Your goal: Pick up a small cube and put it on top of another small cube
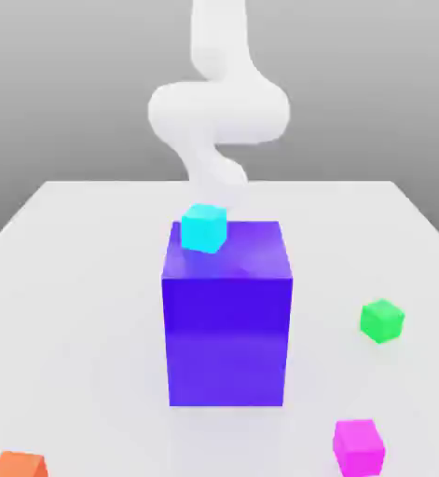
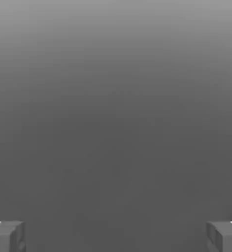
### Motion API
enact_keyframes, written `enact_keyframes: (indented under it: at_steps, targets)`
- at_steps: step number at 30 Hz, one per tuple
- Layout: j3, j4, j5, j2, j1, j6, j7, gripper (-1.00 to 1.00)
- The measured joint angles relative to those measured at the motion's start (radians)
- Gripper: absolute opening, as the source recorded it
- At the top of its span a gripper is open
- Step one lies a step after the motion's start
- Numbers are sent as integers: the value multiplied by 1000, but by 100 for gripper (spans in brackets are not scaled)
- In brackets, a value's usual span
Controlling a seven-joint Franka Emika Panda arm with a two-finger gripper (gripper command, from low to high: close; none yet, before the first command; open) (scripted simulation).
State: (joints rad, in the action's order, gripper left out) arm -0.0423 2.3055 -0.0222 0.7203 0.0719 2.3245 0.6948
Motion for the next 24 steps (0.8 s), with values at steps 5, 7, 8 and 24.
enact_keyframes:
  at_steps: [5,7,8,24]
  targets:
    - [-75,11,-61,-164,131,51,-228,0]
    - [-102,16,-86,-228,179,70,-317,0]
    - [-113,18,-100,-260,201,80,-363,0]
    - [-133,55,-253,-763,411,239,-1041,0]
